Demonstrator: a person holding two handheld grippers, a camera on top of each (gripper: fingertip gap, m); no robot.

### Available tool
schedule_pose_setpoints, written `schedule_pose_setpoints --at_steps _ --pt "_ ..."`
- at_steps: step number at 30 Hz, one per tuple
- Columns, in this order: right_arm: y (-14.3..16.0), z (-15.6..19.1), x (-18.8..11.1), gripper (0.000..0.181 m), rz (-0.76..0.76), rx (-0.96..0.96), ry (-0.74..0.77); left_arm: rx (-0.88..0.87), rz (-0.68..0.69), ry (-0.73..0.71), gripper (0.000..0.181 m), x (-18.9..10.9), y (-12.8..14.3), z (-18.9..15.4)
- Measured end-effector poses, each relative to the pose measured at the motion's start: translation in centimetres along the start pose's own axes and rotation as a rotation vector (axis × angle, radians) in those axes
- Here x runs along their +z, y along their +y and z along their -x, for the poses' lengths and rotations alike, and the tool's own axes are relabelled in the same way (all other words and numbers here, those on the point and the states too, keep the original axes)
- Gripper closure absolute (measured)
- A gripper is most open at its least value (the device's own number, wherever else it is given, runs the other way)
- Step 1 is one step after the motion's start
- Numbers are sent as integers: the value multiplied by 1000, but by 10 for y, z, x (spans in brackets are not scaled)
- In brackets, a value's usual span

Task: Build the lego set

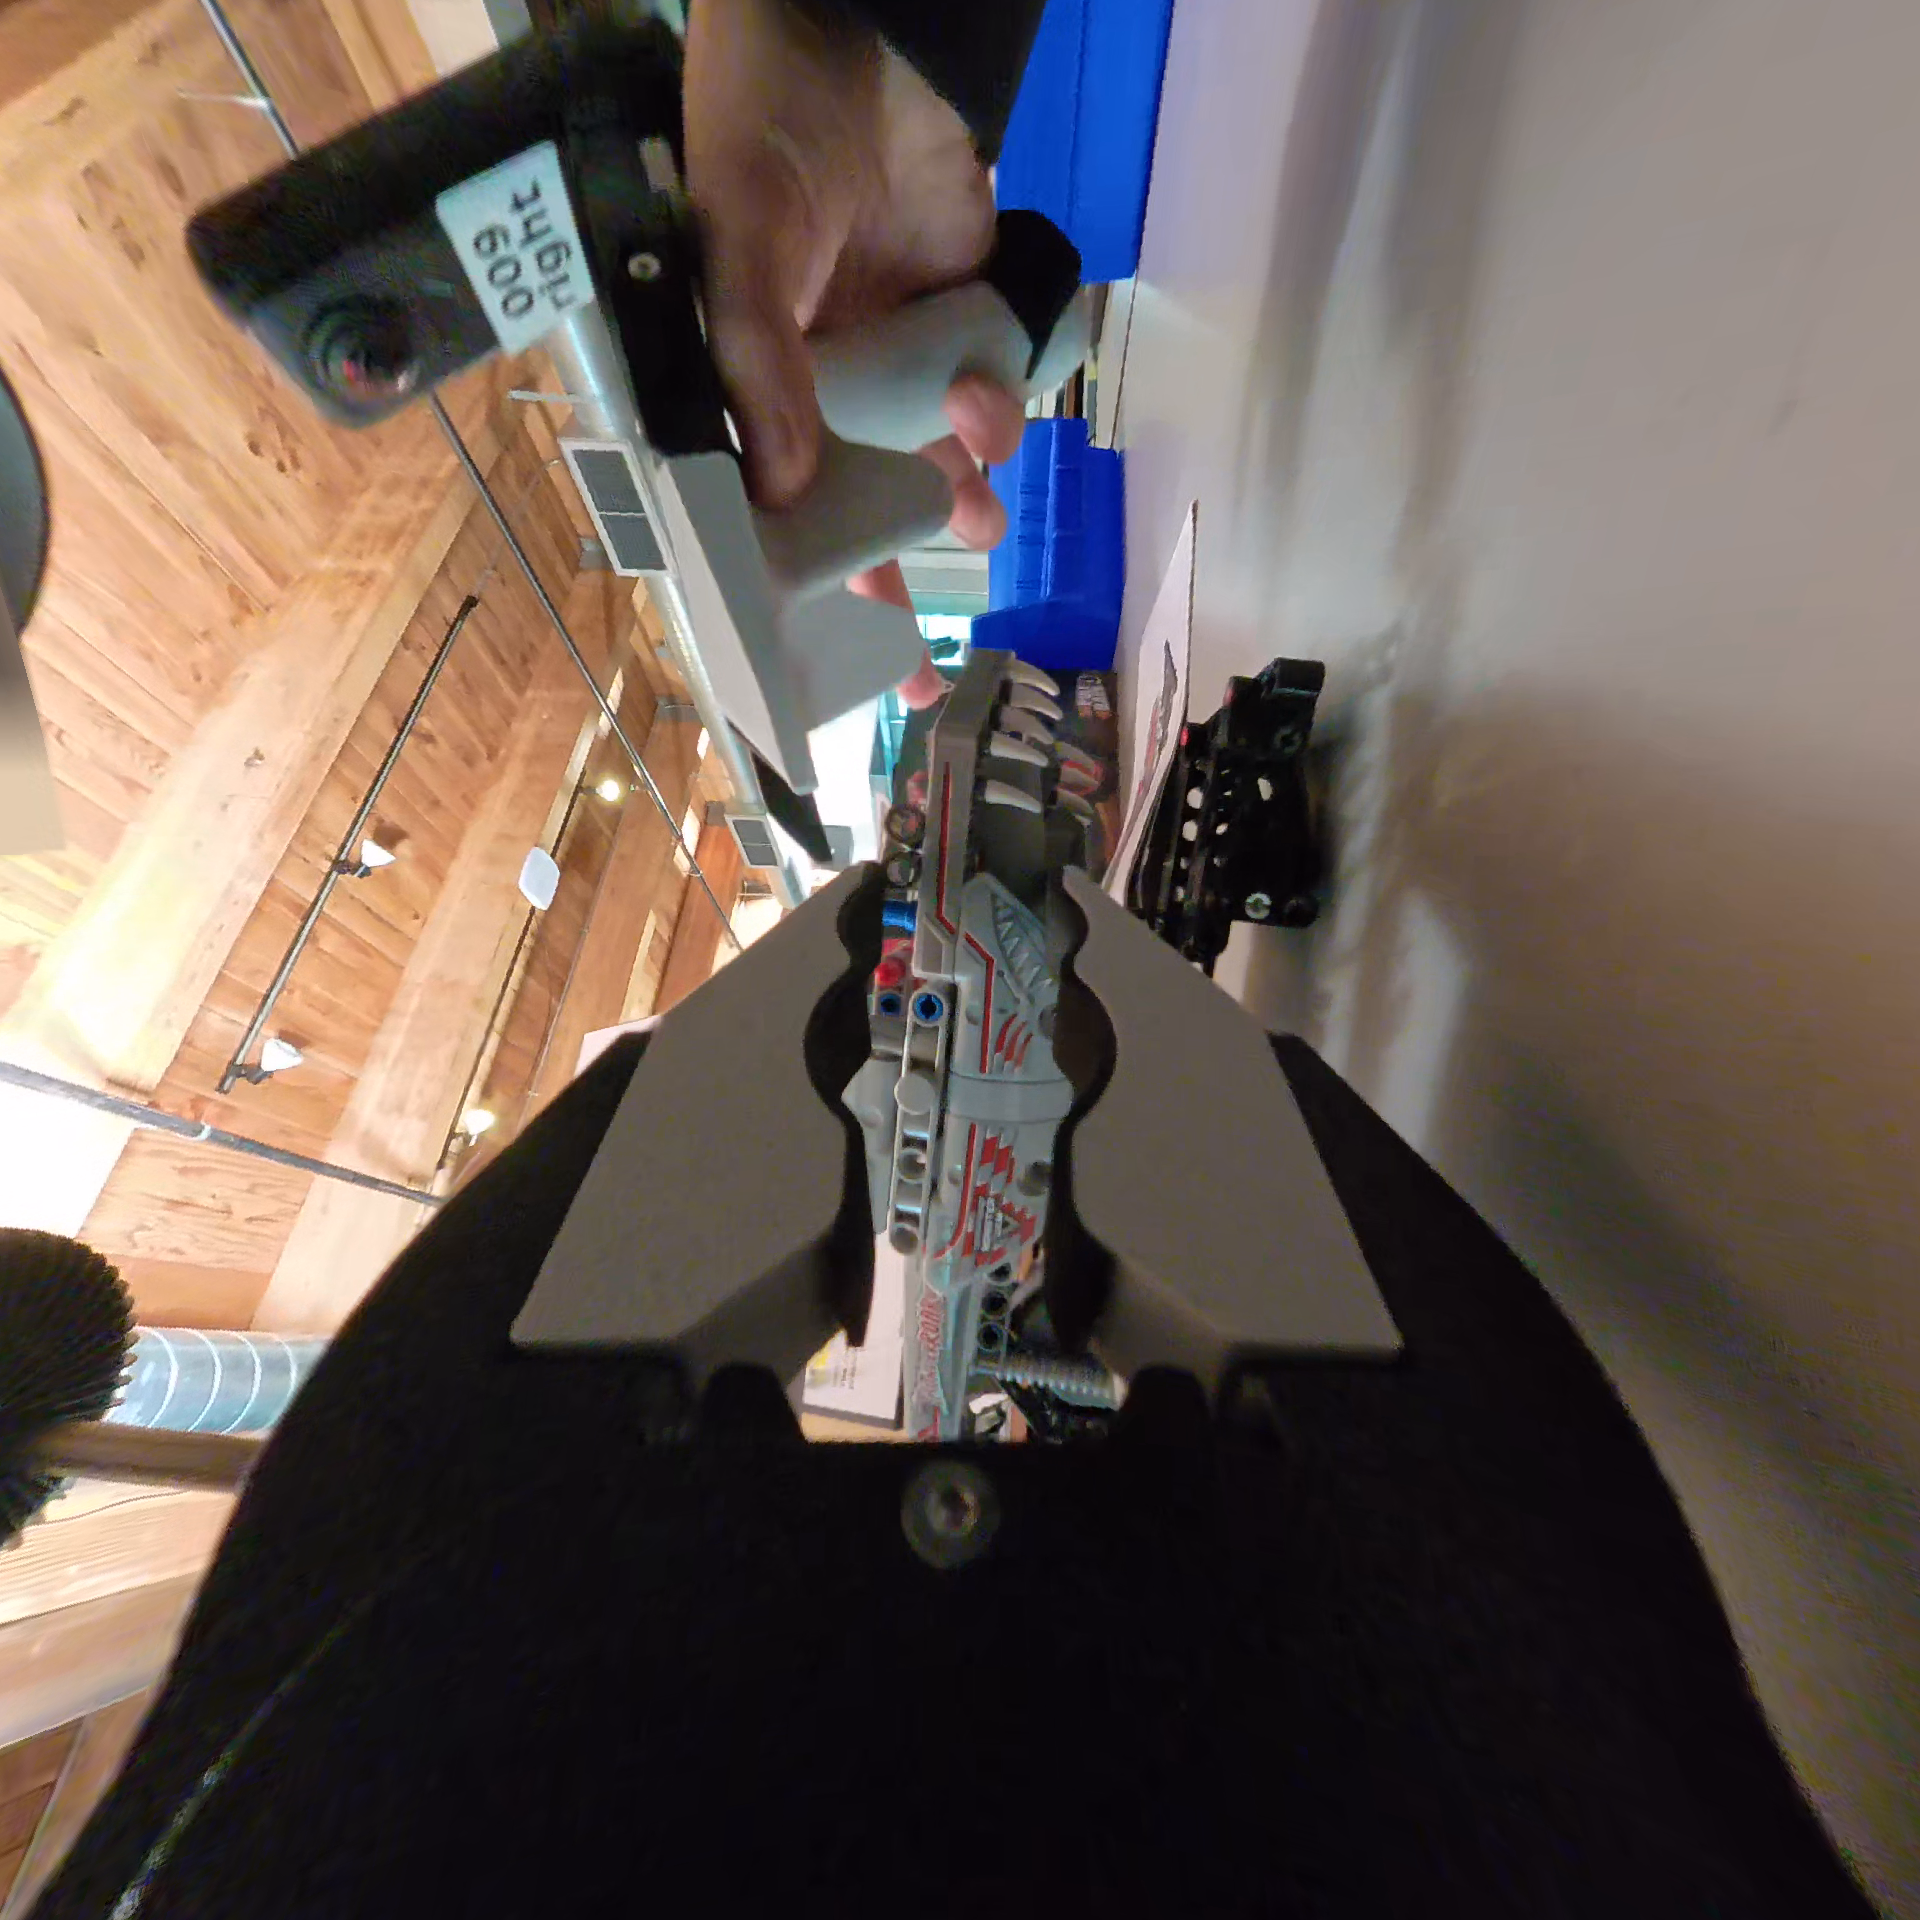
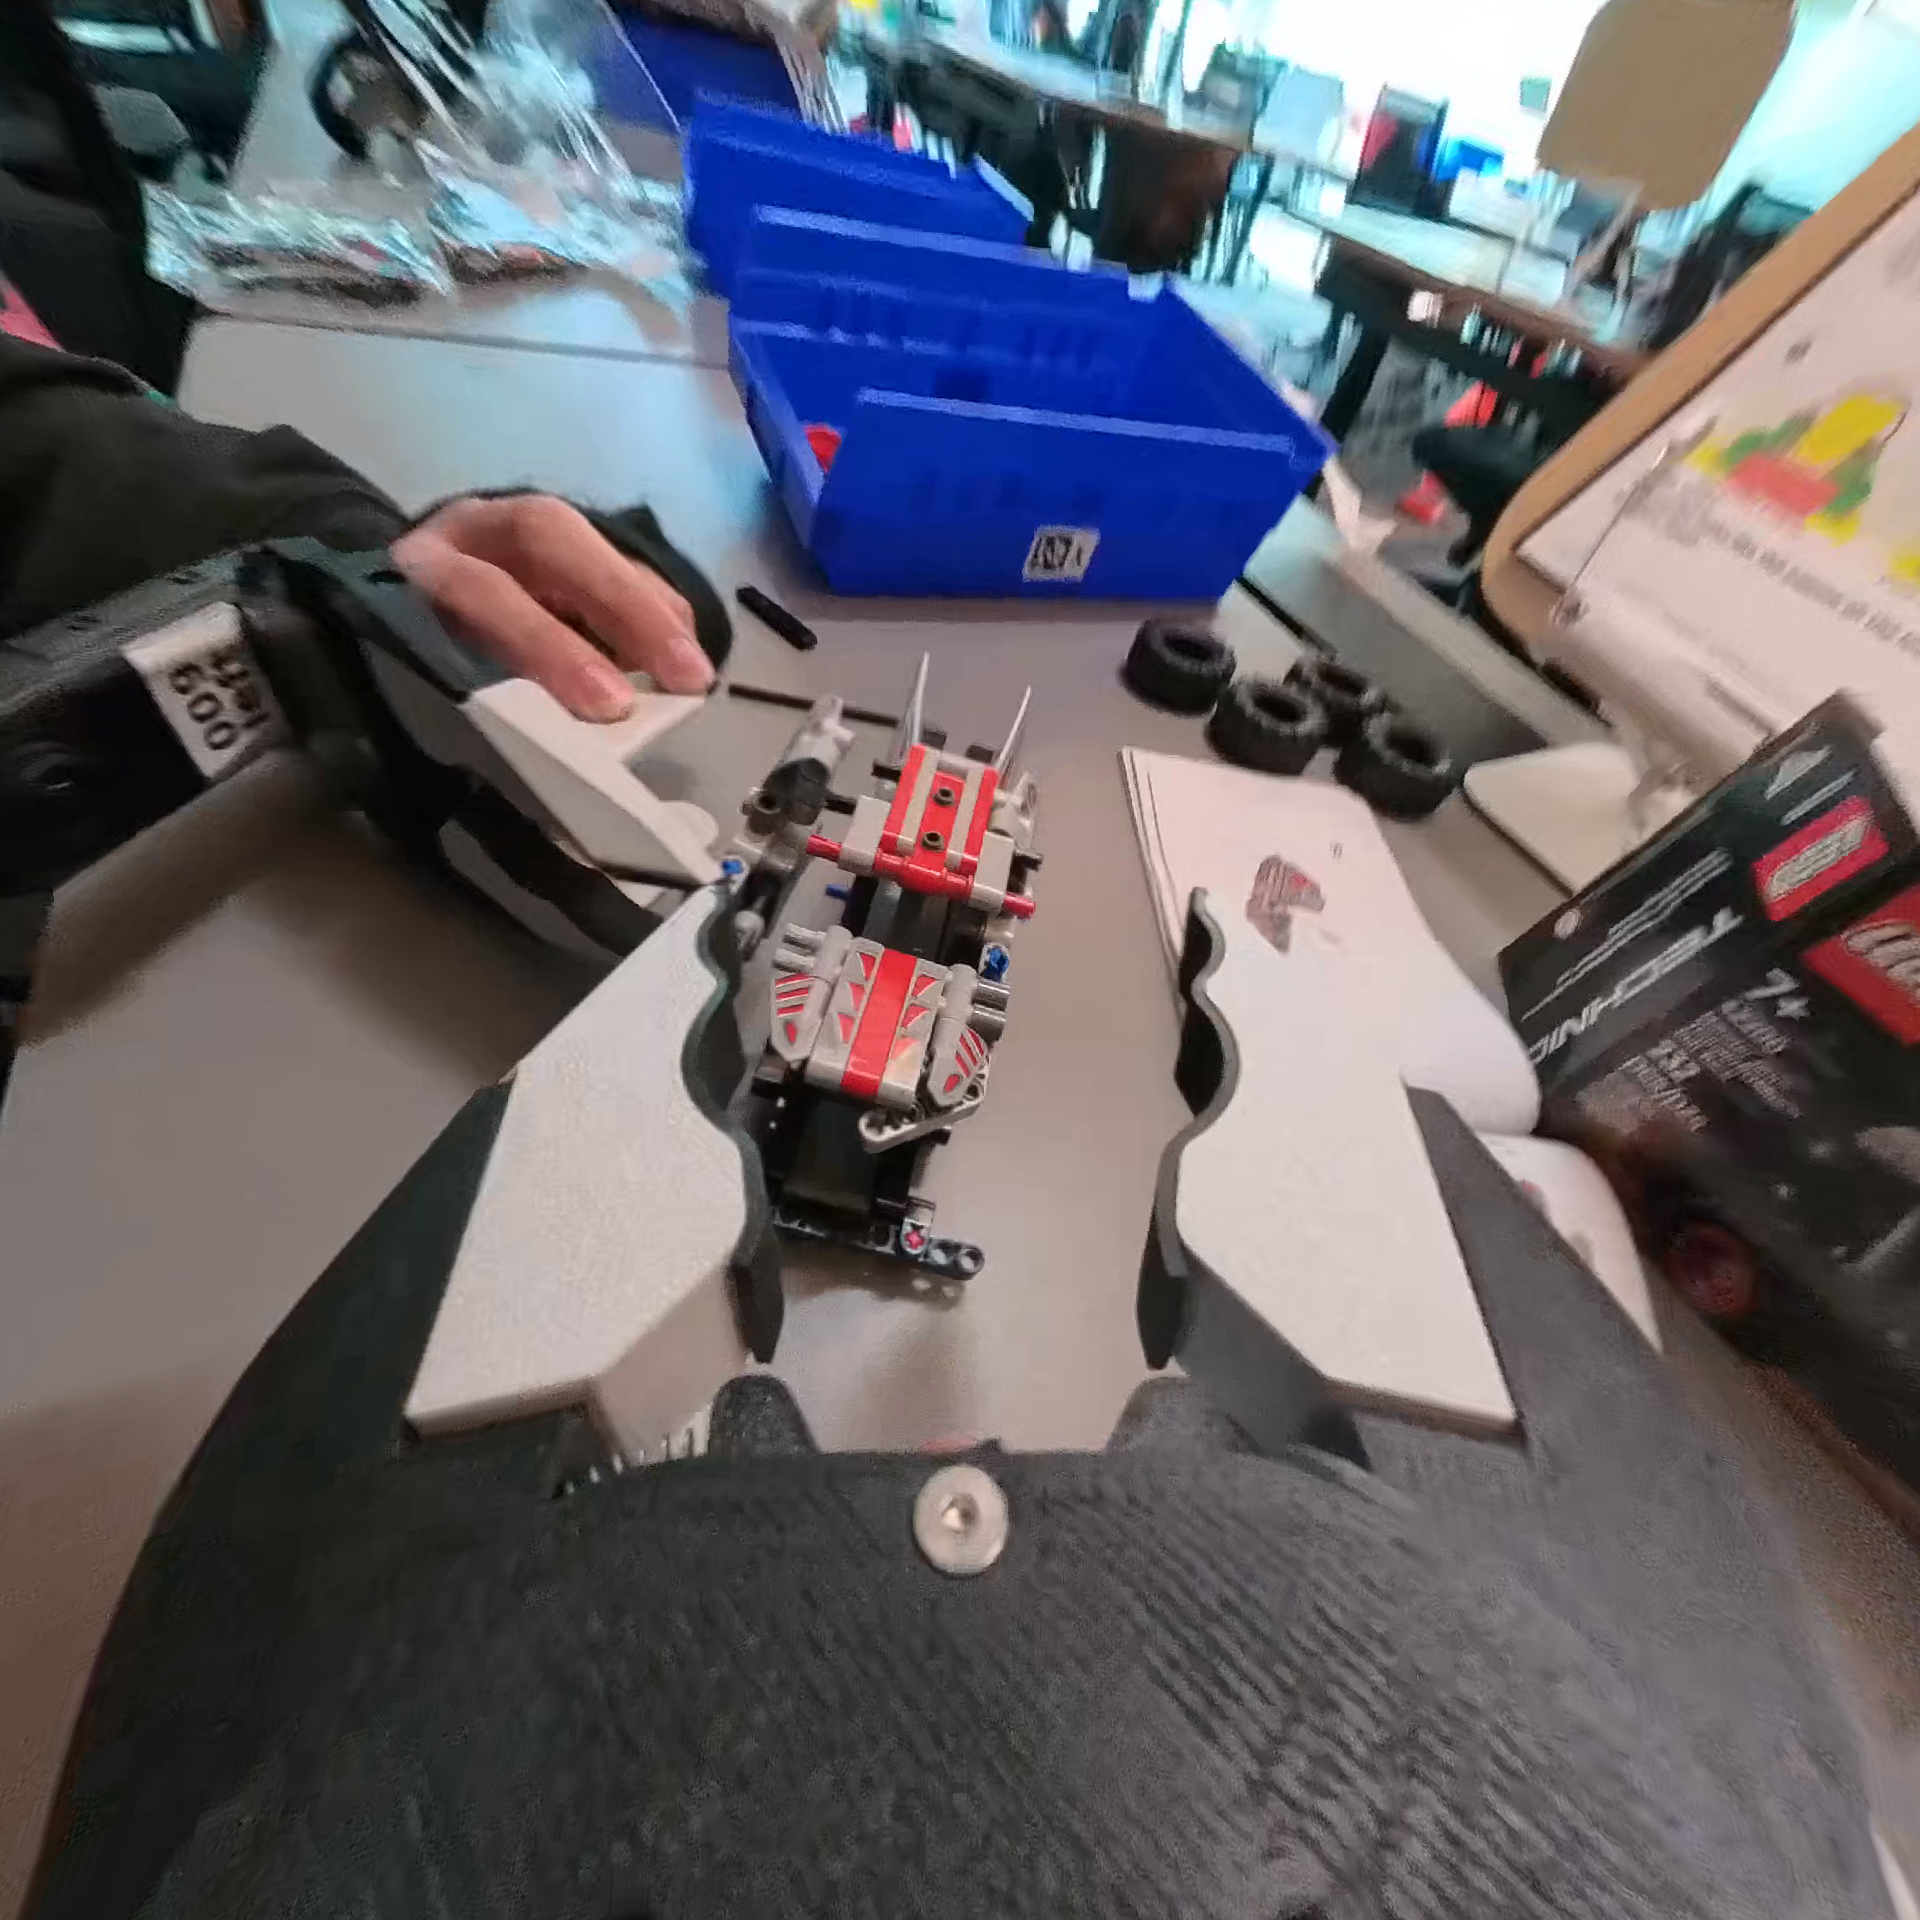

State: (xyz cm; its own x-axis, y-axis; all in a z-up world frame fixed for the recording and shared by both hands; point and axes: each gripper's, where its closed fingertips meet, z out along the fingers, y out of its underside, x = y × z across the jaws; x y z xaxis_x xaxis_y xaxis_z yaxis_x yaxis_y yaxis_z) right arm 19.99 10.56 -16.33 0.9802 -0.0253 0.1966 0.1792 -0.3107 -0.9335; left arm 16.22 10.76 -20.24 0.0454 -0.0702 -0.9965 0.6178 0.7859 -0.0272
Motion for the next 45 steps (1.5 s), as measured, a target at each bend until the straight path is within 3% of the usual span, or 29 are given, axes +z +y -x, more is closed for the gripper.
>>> schedule_pose_setpoints --at_steps 4,8,16,21,45 --pt "9 8 26 86 93 73 -74 -2 25 26 153 -1 7 -4" --pt "5 5 42 91 100 220 -108 6 24 46 153 -2 8 -7" --pt "19 3 66 93 216 252 -74 10 31 52 153 1 11 -8" --pt "16 3 72 112 205 235 -74 -10 45 54 153 2 14 -8" --pt "17 6 74 116 218 269 -77 -39 9 115 153 -1 16 -11"
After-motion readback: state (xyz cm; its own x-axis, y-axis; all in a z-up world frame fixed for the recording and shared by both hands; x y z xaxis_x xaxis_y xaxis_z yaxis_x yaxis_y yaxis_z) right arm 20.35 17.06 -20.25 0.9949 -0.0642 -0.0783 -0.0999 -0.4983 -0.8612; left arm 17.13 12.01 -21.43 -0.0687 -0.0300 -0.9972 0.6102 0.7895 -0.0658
